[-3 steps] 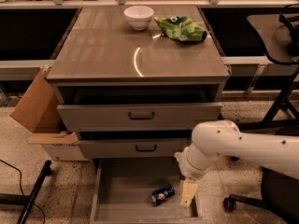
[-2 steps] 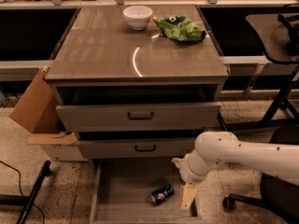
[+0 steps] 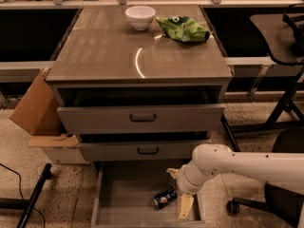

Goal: Pick pepsi can from bottom drawer and place on counter

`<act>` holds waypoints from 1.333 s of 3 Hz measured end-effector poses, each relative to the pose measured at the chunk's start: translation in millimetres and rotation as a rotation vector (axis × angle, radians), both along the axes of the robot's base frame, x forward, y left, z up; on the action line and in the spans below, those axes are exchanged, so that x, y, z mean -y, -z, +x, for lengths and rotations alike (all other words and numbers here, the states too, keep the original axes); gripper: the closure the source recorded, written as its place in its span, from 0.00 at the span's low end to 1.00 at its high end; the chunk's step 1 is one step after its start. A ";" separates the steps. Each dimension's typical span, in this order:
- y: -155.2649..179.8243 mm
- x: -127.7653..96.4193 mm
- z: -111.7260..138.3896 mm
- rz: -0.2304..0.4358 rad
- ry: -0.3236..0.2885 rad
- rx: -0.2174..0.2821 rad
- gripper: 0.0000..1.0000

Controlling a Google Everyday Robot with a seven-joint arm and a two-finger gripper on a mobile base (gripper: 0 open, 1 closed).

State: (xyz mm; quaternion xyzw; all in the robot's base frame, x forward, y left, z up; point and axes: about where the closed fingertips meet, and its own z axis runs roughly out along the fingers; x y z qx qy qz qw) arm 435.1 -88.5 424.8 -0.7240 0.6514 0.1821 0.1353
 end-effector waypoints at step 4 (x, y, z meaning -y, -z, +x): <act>150.3 -61.4 32.0 0.234 -0.169 -0.040 0.00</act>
Offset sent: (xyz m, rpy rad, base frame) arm 0.0313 0.0619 -0.1321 0.3206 0.1419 0.3287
